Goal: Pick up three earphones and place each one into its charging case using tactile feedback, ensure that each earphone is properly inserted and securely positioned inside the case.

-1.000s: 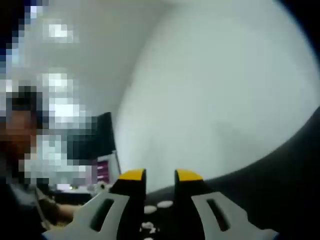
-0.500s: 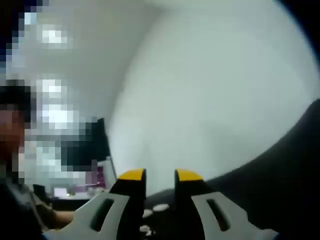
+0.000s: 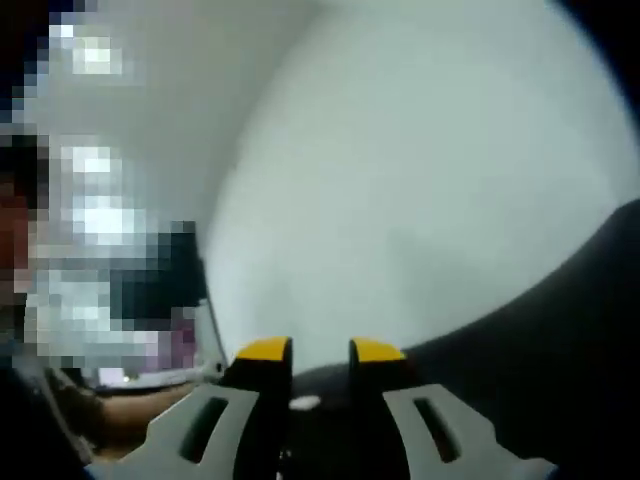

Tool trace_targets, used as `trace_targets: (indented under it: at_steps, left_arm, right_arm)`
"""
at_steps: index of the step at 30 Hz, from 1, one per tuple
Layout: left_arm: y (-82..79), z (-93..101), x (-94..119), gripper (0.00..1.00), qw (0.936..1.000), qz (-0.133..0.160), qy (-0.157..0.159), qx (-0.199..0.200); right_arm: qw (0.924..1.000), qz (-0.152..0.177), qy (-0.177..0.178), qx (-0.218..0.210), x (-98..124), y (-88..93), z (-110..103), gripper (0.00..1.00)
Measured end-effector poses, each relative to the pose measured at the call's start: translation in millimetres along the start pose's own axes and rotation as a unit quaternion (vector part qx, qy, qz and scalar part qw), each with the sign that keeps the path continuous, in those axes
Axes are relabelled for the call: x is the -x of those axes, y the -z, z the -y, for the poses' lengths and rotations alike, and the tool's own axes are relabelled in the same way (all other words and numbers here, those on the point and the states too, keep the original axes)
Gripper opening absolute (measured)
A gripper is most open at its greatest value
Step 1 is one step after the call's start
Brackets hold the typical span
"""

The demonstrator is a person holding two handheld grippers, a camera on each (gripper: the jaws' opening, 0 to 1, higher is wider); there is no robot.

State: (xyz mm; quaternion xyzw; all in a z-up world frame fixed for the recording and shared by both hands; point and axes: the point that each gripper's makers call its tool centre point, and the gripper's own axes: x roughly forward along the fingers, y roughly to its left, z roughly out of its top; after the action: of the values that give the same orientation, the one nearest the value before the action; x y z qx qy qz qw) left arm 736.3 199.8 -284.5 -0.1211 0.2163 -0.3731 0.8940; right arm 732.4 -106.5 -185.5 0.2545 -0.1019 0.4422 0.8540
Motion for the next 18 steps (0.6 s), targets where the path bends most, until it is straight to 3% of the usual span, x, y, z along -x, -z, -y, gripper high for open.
trace_targets:
  at_steps: [1, 2, 4, 5, 6, 7, 9, 11, 12, 18]
  left_arm:
    - [3.7, 2.4, -2, 0.44, 0.9999, -0.005, 0.011, 0.01]
    - [2.6, 2.0, -3, 0.41, 0.9994, 0.013, 0.016, 0.029]
    - [2.0, 0.0, -3, 0.4, 0.996, 0.074, 0.035, 0.038]
    - [3.5, -5.7, -4, 0.4, 0.9943, 0.093, 0.021, 0.047]
    - [14.2, -5.6, -1, 0.4, 0.9997, 0.022, 0.006, 0.008]
    - [14.4, -1.7, 0, 0.4, 0.9993, 0.016, 0.016, -0.029]
    - [21.5, -6.2, -4, 0.4, 0.9996, 0.024, 0.008, 0.013]
    - [29.0, -5.9, -10, 0.41, 0.9995, -0.009, 0.017, -0.026]
    - [24.3, -8.0, -14, 0.39, 0.9991, 0.005, 0.008, -0.042]
    - [26.8, -5.8, -20, 0.34, 0.9955, -0.017, -0.022, -0.091]
  right_arm:
    - [1.0, -0.001, 0.0, -0.001, 0, 0.2, 0, 0.24]
    - [1.0, -0.001, -0.001, 0.0, 0, 0.5, -1, 0.24]
    - [1.0, 0.0, -0.001, 0.002, 1, -0.2, -4, 0.24]
    - [1.0, 0.002, -0.002, 0.004, 2, -0.4, -6, 0.24]
    - [1.0, 0.002, -0.003, 0.005, 2, -1.0, -7, 0.24]
    - [1.0, 0.002, -0.003, 0.009, 1, -2.4, -7, 0.24]
    - [0.9999, 0.005, -0.006, 0.013, 1, -4.5, -9, 0.24]
    - [0.9998, 0.005, -0.005, 0.017, 0, -4.8, -9, 0.24]
    - [0.9998, 0.004, -0.003, 0.018, 0, -3.6, -9, 0.24]
    - [0.9991, -0.032, 0.011, 0.025, -2, 10.8, -3, 0.24]
